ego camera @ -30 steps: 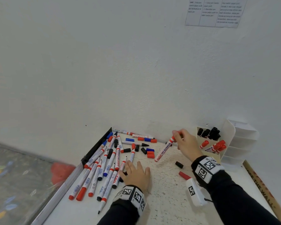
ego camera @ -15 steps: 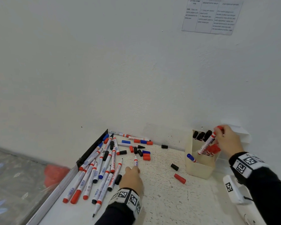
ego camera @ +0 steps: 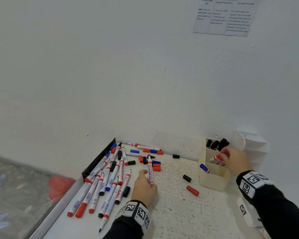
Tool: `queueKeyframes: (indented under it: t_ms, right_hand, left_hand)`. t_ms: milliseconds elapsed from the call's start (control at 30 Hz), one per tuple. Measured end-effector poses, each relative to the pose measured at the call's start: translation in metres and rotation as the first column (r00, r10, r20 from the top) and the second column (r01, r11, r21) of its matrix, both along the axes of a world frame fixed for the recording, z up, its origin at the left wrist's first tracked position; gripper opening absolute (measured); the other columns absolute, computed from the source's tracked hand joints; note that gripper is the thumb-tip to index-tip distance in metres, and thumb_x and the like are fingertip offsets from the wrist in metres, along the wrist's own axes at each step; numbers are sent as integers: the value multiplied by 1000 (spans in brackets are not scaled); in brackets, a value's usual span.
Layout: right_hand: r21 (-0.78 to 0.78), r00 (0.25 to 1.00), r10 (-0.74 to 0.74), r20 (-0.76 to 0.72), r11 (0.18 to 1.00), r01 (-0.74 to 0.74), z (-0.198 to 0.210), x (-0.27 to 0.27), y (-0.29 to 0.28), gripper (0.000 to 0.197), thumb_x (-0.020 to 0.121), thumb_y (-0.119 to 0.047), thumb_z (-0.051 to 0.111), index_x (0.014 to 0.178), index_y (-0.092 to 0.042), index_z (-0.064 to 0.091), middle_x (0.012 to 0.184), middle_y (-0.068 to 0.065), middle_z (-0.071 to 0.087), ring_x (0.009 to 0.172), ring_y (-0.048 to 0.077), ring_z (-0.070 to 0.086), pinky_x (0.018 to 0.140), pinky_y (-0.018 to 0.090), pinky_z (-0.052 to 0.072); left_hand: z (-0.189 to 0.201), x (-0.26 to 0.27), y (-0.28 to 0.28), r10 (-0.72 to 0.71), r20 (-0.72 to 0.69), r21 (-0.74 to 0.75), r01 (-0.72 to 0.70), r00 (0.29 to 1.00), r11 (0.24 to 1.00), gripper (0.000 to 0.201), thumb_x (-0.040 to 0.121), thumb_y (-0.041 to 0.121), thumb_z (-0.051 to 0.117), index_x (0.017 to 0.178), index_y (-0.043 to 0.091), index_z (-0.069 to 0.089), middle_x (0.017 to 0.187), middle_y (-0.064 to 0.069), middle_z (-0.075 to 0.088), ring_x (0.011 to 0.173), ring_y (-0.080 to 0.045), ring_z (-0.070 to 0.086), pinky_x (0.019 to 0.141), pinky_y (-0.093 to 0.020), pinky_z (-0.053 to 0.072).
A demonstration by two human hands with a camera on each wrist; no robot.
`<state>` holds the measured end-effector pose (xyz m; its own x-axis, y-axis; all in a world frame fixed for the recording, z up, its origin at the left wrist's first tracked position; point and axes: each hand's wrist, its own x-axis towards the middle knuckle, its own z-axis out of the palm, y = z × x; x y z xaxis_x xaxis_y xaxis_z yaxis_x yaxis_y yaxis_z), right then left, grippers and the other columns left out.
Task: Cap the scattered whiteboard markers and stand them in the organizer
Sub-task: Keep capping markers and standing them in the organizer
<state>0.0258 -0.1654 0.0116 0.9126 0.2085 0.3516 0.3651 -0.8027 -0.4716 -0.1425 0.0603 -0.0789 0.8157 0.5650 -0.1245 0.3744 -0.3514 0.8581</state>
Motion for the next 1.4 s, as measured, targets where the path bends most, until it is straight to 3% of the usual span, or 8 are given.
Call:
queueKeyframes:
  t_ms: [233, 367, 533, 767, 967, 1100, 1200, 1400]
  right_hand:
    - [-104, 997, 38, 66, 994, -31, -13, 2, 5, 24, 88, -1, 49, 104, 0, 66, 107, 19, 64, 99, 33, 57, 87, 38, 45]
    - [-21, 966, 160, 202, 987, -159, -10, -14, 30, 17, 86, -1, 50, 92, -5, 66, 101, 6, 58, 98, 21, 51, 88, 31, 40]
    - [-21, 906, 411, -105, 910, -415, -13, -43, 84, 24, 93, -11, 45, 110, -13, 62, 109, 1, 61, 91, 9, 54, 83, 19, 41]
    - [-208, 759, 381, -528, 809, -550, -71, -50, 145, 56, 94, -16, 43, 146, -20, 23, 153, 3, 25, 140, 19, 25, 116, 35, 21]
    - [-384, 830, 291, -475, 780, -493, -94, -50, 152, 57, 92, -14, 40, 144, -33, 25, 155, -8, 15, 137, 23, 23, 112, 41, 28]
    - [-371, 929, 121, -349, 893, -255, -77, -41, 139, 48, 91, -10, 42, 136, -25, 38, 144, 4, 32, 128, 25, 35, 104, 39, 38]
    - [-483, 918, -23, -395, 856, -186, -70, -28, 120, 41, 93, -11, 37, 134, -18, 40, 136, 11, 42, 122, 28, 45, 100, 36, 42]
    - [-409, 920, 59, -388, 883, -229, -74, -29, 103, 28, 92, -2, 41, 116, -11, 53, 120, 11, 52, 92, 20, 53, 82, 24, 43]
  left_hand:
    - [1, 1, -1, 70, 55, -117, -63, 996, 991, 50, 90, 9, 53, 137, 11, 39, 120, -8, 59, 103, -19, 60, 93, -29, 51]
    - [2, 0, 2, 176, 64, -181, -162, 982, 970, 51, 89, 7, 56, 136, 10, 37, 118, -10, 61, 101, -20, 62, 92, -35, 52]
    - [7, -2, 1, 226, 68, -135, -216, 972, 967, 48, 93, 8, 50, 138, 11, 34, 128, -10, 56, 110, -18, 58, 95, -27, 45]
    - [5, -2, 1, 208, 78, -133, -196, 975, 971, 48, 94, 8, 47, 140, 12, 34, 127, -9, 58, 111, -18, 58, 94, -27, 46]
    - [1, 2, 4, 204, 56, -105, -197, 977, 975, 51, 93, 9, 50, 139, 14, 31, 113, -7, 61, 81, -8, 56, 70, -14, 46]
    - [4, 1, 3, 183, 38, -77, -180, 982, 981, 50, 93, 9, 50, 139, 14, 31, 118, -7, 59, 81, -6, 53, 77, -16, 46]
    - [4, 1, 3, 166, 43, -72, -163, 985, 984, 51, 93, 8, 51, 139, 14, 30, 117, -6, 58, 79, -4, 52, 75, -15, 45]
    - [1, -1, 2, 125, 46, -51, -123, 991, 991, 47, 91, 9, 52, 135, 18, 37, 113, -3, 59, 89, -10, 58, 85, -22, 51]
